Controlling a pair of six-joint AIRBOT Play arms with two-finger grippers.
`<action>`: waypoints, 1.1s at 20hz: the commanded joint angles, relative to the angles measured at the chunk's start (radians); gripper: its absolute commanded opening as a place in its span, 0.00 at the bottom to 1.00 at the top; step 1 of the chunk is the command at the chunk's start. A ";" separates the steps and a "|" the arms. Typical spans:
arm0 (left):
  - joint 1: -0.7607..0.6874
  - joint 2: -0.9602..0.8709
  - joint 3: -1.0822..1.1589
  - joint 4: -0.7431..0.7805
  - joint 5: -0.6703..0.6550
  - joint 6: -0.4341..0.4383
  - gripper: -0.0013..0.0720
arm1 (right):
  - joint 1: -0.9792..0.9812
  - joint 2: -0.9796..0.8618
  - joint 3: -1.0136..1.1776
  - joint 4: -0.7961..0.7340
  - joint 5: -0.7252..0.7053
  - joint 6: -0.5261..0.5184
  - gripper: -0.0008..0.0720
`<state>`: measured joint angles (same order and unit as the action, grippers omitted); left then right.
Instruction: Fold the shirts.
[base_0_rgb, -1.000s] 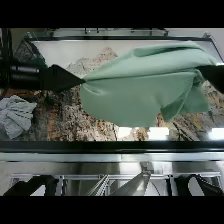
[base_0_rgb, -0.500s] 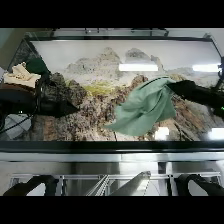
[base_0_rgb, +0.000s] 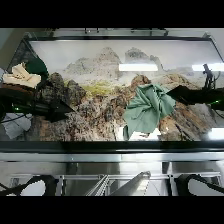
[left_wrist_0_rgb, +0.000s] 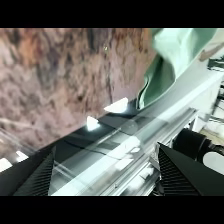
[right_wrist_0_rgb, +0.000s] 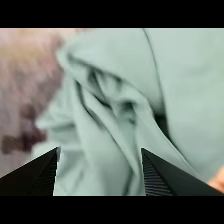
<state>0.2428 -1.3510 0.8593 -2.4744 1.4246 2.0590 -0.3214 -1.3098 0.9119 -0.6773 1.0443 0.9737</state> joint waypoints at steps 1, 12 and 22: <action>-0.095 0.026 -0.164 -0.110 -0.124 0.018 0.96 | -0.017 -0.026 -0.016 -0.202 0.008 0.098 0.78; -0.809 -0.422 0.320 -0.190 -0.385 -0.022 0.96 | -0.018 -0.072 -0.018 -0.214 -0.017 0.193 0.77; -0.850 -0.723 0.748 -0.190 -0.198 -0.145 0.01 | -0.015 -0.205 -0.017 0.128 0.026 -0.085 0.05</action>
<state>-0.6155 -2.0209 1.5158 -2.6640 1.1385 1.9430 -0.3363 -1.4738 0.8940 -0.7475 0.9947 1.0534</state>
